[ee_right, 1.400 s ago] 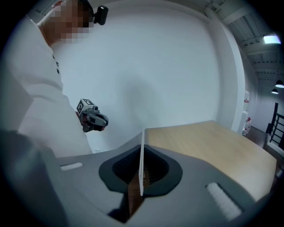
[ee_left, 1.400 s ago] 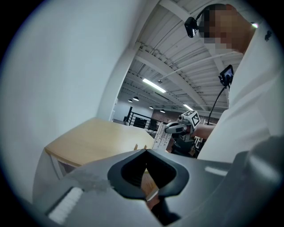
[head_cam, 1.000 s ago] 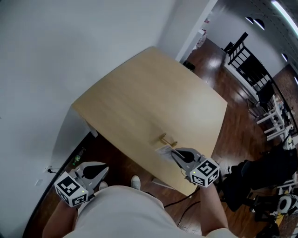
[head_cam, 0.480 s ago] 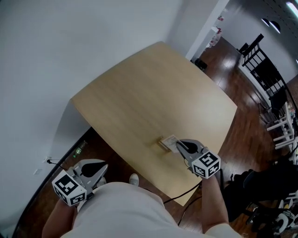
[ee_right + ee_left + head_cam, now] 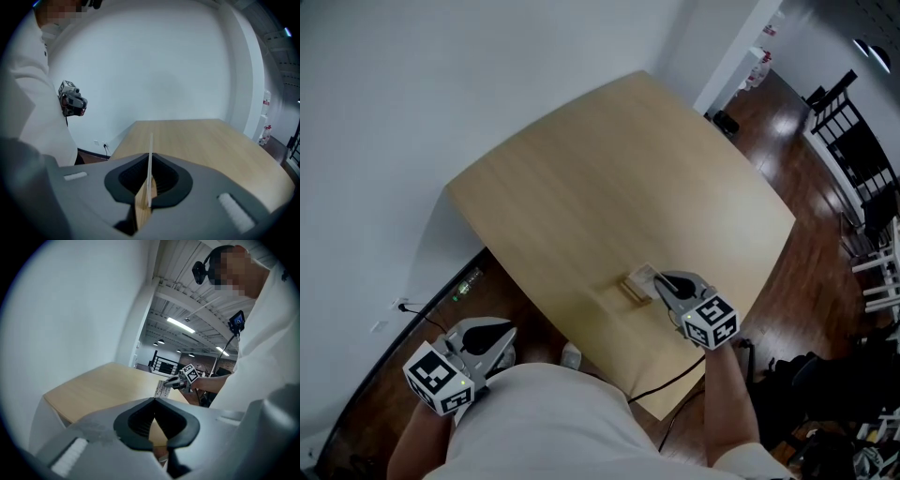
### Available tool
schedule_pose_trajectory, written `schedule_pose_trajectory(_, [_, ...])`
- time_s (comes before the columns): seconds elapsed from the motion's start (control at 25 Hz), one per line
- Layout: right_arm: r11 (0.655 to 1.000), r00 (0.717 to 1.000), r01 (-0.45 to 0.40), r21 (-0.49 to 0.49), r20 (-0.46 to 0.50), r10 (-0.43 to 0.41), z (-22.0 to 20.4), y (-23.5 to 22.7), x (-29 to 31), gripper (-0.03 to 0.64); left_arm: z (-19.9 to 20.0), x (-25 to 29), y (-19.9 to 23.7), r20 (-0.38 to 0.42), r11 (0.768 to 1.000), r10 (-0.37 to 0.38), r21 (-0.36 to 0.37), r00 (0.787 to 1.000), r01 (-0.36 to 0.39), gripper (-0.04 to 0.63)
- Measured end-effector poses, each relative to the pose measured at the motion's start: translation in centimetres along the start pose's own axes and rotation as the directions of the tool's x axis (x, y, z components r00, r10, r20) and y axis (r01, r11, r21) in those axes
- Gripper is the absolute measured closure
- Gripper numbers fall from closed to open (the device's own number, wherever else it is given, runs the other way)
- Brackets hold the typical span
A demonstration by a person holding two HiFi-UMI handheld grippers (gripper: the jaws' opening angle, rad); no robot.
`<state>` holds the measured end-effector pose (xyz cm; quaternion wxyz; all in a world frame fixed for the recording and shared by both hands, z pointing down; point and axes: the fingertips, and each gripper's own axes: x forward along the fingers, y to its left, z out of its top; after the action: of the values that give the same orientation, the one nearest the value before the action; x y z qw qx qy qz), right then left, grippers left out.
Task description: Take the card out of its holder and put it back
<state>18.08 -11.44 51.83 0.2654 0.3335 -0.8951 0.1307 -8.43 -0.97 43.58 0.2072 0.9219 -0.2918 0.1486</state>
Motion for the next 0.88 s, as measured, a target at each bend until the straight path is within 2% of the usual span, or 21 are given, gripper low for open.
schedule_pose_trajectory(0.44, [0.999, 1.000, -0.003, 0.045, 0.000, 0.003, -1.2, -0.8, 0.2, 0.595, 0.5, 1.1, -0.5, -0.012, 1.000, 0.012, 0.001, 1.000, -0.012, 0.591])
schedule_pose_trajectory(0.88, [0.999, 1.000, -0.009, 0.047, 0.011, 0.009, -0.9, -1.1, 1.0, 0.595, 0.4, 1.4, -0.9, -0.017, 1.000, 0.007, 0.005, 1.000, -0.007, 0.591])
